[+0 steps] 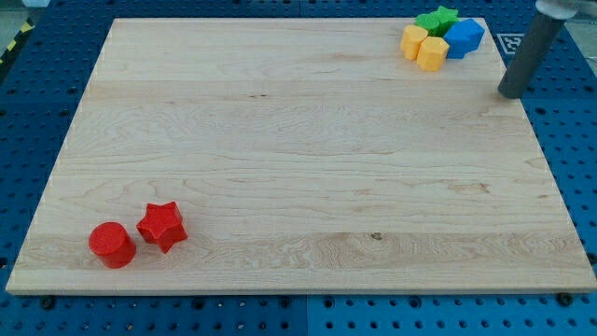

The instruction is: Nudge the blue blue cube along with the blue triangle a bit down

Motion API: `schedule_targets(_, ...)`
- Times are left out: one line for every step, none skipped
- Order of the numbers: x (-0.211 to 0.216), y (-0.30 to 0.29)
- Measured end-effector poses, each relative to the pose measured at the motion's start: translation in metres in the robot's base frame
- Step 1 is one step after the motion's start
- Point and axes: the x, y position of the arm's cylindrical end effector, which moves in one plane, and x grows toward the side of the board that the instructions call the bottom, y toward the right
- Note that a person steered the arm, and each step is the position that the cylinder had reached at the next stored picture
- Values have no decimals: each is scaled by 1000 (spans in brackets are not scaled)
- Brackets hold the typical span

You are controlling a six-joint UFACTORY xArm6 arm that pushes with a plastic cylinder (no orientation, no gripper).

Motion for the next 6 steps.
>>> schedule_targets(-29,45)
schedule_targets(-47,48)
schedule_targets(-133,44)
schedule_targets(-153,39)
schedule_targets(-154,33)
schedule_targets(-153,-3)
